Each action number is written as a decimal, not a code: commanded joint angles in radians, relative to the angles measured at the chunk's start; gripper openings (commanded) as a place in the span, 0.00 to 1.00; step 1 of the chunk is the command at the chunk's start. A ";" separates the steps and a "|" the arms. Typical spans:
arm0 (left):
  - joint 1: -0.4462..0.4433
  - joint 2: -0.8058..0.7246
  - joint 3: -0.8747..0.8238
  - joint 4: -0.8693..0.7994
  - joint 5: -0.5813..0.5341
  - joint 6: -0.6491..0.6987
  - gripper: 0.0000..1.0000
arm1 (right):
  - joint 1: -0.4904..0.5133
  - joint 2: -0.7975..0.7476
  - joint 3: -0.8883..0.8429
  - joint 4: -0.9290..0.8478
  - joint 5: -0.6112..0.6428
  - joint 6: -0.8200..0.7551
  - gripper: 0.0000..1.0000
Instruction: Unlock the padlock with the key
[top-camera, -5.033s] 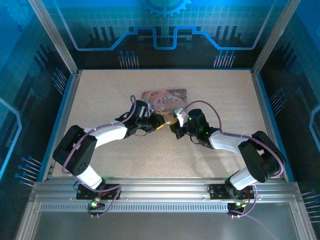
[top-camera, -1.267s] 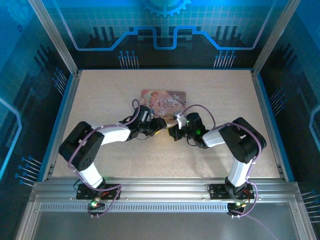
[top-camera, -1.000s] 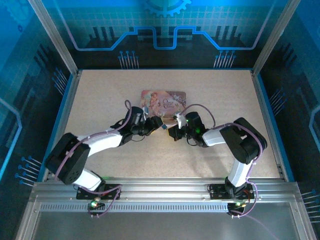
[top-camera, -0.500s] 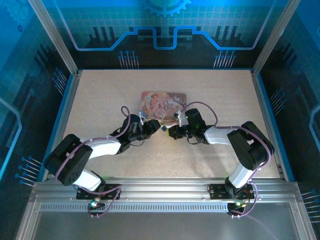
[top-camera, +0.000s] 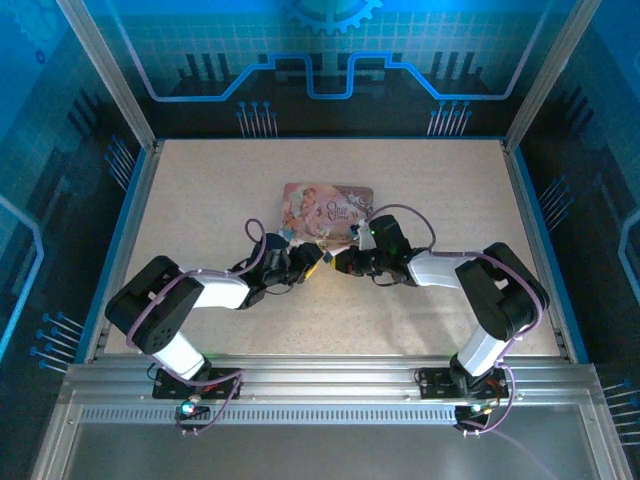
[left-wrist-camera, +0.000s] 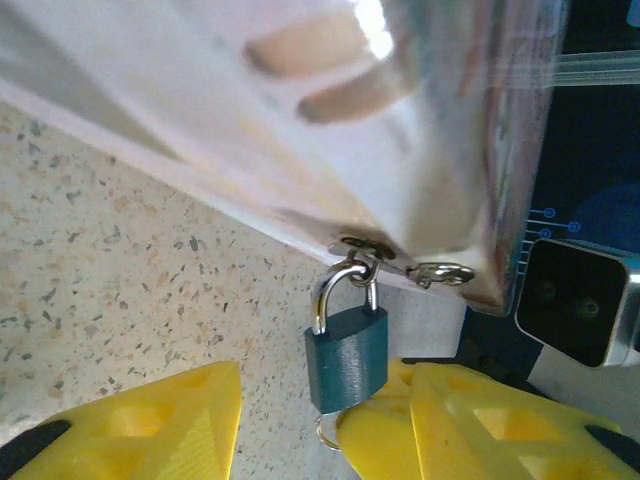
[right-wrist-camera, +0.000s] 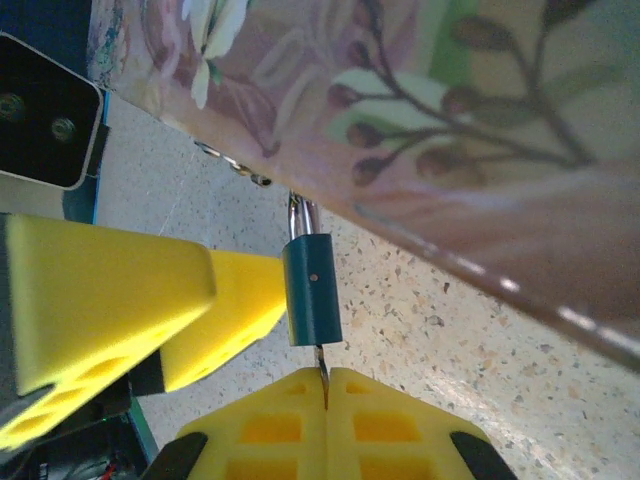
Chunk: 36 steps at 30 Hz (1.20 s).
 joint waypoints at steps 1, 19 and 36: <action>-0.011 0.039 0.006 0.077 0.025 -0.061 0.49 | 0.007 -0.023 0.027 -0.004 -0.042 0.055 0.00; -0.032 0.150 0.032 0.238 0.019 -0.150 0.32 | 0.011 -0.016 0.028 0.019 -0.051 0.118 0.00; -0.046 0.107 0.050 0.176 -0.030 -0.120 0.00 | -0.010 -0.148 -0.012 -0.071 0.006 0.066 0.28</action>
